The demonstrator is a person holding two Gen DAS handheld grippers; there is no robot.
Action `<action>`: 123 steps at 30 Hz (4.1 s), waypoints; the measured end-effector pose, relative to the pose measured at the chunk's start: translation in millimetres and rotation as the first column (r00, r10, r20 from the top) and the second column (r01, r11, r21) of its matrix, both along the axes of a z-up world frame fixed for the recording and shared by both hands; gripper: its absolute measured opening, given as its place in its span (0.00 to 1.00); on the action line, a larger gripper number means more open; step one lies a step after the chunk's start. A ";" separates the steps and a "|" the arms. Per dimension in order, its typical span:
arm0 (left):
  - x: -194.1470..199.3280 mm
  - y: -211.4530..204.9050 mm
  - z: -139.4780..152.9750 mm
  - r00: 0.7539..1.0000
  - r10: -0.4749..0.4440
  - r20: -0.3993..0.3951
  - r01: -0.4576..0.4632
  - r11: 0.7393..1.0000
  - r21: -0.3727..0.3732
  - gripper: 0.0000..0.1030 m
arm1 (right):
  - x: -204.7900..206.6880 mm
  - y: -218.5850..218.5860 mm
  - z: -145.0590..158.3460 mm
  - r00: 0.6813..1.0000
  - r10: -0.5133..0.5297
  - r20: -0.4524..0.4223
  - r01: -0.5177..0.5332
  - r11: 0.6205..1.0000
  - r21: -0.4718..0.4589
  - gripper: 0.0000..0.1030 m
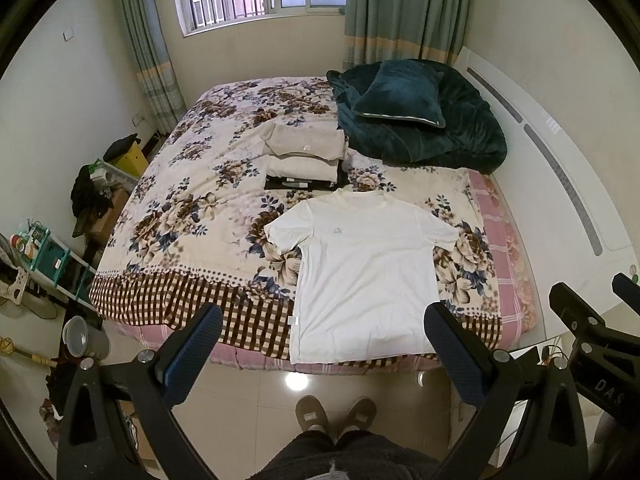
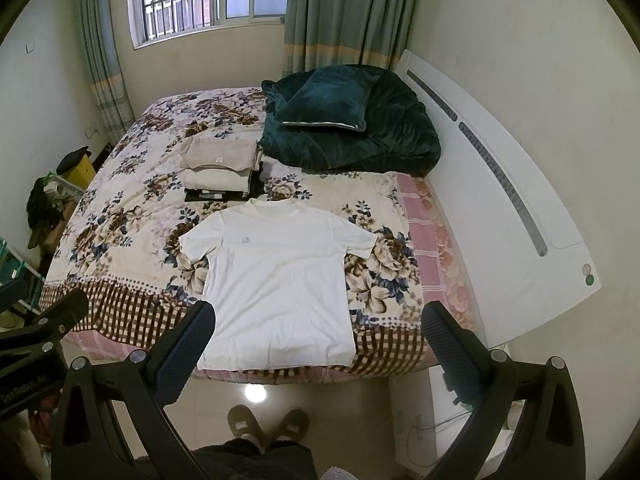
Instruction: Fold small clothes
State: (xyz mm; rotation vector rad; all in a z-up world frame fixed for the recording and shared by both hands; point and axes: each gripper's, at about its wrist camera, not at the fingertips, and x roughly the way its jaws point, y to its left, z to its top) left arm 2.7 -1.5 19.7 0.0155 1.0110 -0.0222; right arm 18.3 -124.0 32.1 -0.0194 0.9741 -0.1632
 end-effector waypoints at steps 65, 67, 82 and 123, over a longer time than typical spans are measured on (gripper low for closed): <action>272.0 -79.9 -296.5 0.982 0.056 -0.183 -0.026 0.987 0.161 1.00 | 219.3 -207.4 -313.0 0.869 -0.454 -0.198 0.480 0.870 0.110 1.00; 301.6 -94.2 -337.2 0.974 0.073 -0.217 -0.034 0.983 0.180 1.00 | 253.4 -231.0 -356.7 0.852 -0.472 -0.228 0.501 0.861 0.092 1.00; 432.1 -149.8 -527.5 0.913 0.167 -0.372 -0.100 0.976 0.193 1.00 | 401.3 -339.9 -674.7 0.659 -0.503 -0.559 0.747 0.519 0.415 0.92; 318.6 190.6 -571.1 0.618 0.580 -0.531 -0.777 0.555 -0.298 1.00 | 422.7 -3.5 -639.4 0.876 0.178 -0.448 -0.136 0.983 0.124 0.60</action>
